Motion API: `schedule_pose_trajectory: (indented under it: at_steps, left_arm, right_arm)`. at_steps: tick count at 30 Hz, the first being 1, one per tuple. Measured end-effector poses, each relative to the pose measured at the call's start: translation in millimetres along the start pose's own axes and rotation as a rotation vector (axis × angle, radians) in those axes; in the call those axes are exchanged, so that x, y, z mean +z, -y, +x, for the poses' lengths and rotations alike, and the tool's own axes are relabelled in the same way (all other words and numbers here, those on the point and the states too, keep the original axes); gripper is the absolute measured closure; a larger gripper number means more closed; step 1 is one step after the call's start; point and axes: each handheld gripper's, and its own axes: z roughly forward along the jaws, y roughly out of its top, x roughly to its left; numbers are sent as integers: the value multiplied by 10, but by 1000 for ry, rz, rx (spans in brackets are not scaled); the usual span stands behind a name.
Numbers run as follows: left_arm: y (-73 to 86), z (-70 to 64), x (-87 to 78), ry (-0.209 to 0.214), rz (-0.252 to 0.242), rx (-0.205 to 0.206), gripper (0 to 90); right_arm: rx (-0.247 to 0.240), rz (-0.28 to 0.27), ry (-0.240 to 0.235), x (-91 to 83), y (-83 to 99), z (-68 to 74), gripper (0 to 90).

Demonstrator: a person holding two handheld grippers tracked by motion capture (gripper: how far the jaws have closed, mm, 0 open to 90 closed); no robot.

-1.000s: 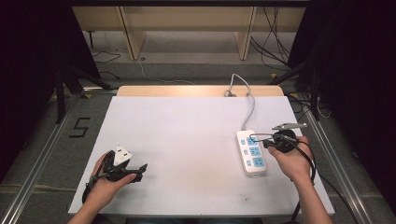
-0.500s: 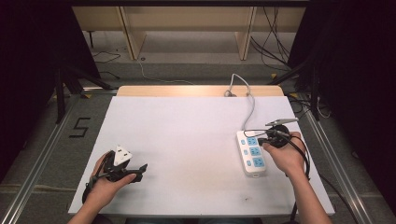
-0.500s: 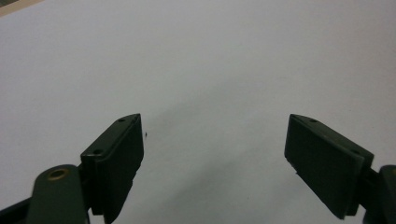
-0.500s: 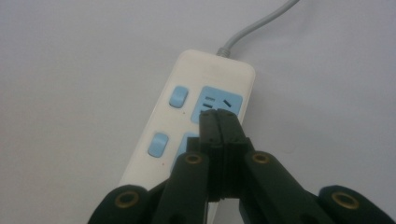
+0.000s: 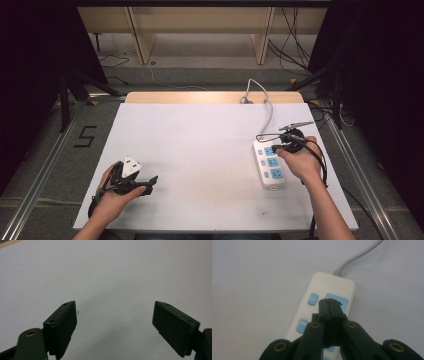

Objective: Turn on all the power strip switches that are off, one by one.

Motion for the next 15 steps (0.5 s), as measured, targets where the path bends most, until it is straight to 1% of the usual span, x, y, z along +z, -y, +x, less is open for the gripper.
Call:
schedule_pose_trajectory:
  at_steps: [6,15]
  left_arm:
    - [0,2,-2,0,-1,-1,197]
    - [0,0,-4,1,-4,-2,197]
  right_arm:
    - [-8,21,-6,58,-62,24,900]
    - [-15,33,-11,110,-138,56,900]
